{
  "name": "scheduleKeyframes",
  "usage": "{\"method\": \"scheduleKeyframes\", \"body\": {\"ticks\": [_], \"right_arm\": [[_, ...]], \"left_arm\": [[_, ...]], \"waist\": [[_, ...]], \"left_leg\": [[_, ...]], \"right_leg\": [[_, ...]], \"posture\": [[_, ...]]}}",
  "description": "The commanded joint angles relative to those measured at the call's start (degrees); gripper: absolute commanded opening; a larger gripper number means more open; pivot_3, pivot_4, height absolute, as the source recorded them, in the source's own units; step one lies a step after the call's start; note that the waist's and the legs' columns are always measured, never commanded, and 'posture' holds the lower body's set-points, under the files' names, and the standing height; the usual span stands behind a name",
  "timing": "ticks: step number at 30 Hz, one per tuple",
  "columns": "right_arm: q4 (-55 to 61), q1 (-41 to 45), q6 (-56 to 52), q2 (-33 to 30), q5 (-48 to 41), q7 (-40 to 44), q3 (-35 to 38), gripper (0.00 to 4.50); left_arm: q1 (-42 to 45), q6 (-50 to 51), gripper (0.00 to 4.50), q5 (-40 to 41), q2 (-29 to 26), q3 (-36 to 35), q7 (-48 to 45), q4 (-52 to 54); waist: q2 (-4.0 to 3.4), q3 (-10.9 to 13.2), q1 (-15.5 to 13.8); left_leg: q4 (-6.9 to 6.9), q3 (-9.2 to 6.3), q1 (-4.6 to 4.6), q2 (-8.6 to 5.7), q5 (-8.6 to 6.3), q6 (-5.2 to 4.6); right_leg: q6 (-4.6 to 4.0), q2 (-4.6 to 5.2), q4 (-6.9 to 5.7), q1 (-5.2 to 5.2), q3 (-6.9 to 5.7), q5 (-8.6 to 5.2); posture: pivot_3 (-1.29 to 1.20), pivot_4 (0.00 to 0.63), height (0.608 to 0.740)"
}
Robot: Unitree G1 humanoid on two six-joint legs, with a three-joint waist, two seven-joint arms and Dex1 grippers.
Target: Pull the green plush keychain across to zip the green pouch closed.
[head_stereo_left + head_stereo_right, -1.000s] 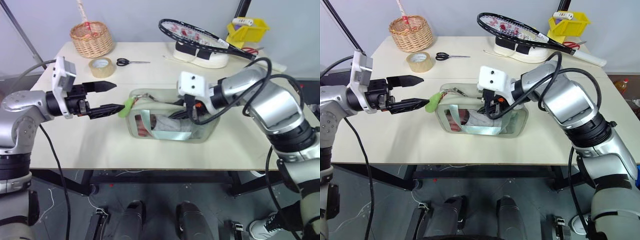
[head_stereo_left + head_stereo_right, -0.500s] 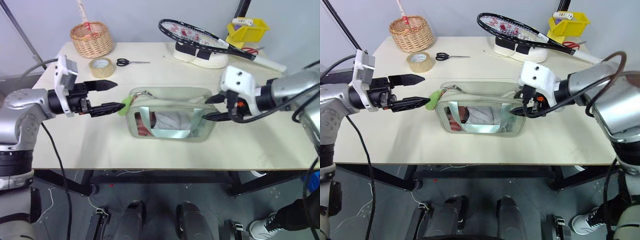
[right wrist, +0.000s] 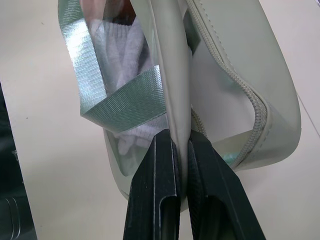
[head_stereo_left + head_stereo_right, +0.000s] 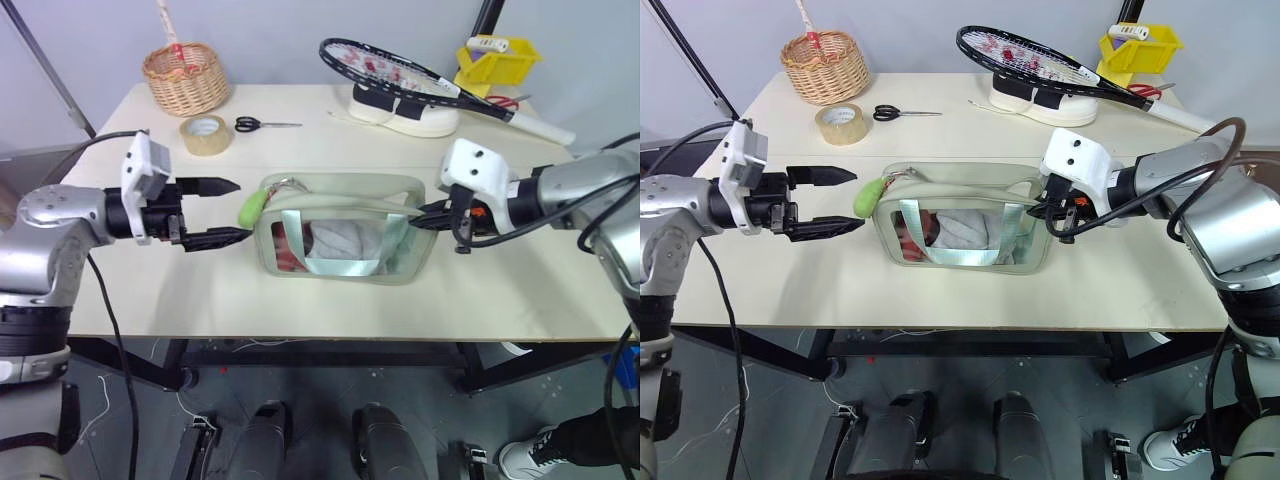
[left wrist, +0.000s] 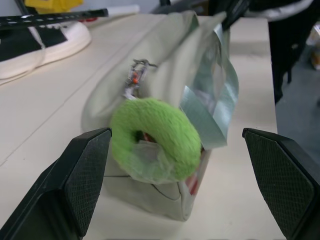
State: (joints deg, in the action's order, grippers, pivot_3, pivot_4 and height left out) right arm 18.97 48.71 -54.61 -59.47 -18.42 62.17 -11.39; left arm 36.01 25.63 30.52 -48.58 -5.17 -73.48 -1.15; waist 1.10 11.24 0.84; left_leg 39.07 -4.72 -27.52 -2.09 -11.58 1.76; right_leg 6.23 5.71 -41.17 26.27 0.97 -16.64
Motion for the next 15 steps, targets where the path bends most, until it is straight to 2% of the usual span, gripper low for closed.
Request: {"method": "scheduleKeyframes", "body": {"ticks": [1,2,8,15], "right_arm": [[1.1,1.1,0.4,0.1,-0.1,-0.6,1.6,0.00],[1.0,1.2,0.4,0.3,-0.1,-0.8,1.5,0.00],[0.8,1.9,-0.1,0.7,-0.3,-1.1,1.7,0.00],[1.4,1.1,-0.9,0.4,-1.0,-1.6,2.2,0.00]], "left_arm": [[0.9,-3.3,3.59,-1.9,1.1,1.3,-0.4,-0.3],[0.9,-3.7,3.17,-2.2,1.4,1.7,-0.7,-0.4],[2.8,-4.3,0.02,-2.4,1.2,1.4,-1.5,-2.3],[9.4,4.0,0.02,1.5,0.4,-0.3,-1.4,-4.7]], "waist": [[0.00,0.0,0.0],[0.00,0.0,0.0],[0.00,0.0,0.1],[0.00,0.0,0.2]], "left_leg": [[0.00,0.00,0.00,0.00,0.00,0.00],[0.00,0.00,0.00,0.00,0.00,0.00],[0.00,-0.01,0.00,0.00,0.00,0.00],[0.01,-0.01,-0.01,0.00,0.00,0.00]], "right_leg": [[0.00,0.00,0.00,0.00,0.00,0.00],[0.00,0.00,0.00,0.00,0.00,0.00],[0.01,-0.03,-0.02,0.01,0.00,0.01],[0.02,-0.04,-0.01,0.00,-0.02,0.01]], "posture": [[0.00,0.150,0.659],[0.00,0.150,0.659],[0.00,0.150,0.659],[0.00,0.150,0.659]]}}
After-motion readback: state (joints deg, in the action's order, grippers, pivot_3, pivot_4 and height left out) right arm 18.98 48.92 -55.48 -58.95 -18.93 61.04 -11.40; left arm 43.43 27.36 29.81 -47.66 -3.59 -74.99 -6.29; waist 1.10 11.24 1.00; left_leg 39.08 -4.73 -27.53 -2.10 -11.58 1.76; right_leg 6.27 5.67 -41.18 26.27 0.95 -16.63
